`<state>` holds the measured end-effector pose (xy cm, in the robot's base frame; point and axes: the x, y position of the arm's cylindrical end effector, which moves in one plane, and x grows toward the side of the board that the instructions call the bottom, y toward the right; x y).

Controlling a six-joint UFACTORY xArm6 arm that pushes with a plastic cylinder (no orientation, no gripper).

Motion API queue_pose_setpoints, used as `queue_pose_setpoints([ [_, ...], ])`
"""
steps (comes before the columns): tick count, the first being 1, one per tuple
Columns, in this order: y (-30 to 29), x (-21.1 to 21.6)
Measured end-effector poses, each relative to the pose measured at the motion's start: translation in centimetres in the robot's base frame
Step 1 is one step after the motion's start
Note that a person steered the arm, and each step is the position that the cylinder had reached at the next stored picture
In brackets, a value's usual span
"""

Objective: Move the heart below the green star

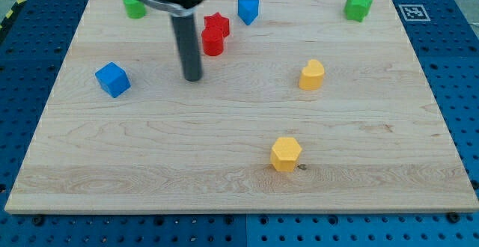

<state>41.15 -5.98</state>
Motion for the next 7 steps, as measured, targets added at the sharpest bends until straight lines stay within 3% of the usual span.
queue_pose_setpoints([
  [1,6.9,2.9],
  [3,17.6,2.3],
  [4,19.2,2.1],
  [5,14.8,2.2],
  [6,11.0,-0.5],
  [7,12.5,-3.2],
])
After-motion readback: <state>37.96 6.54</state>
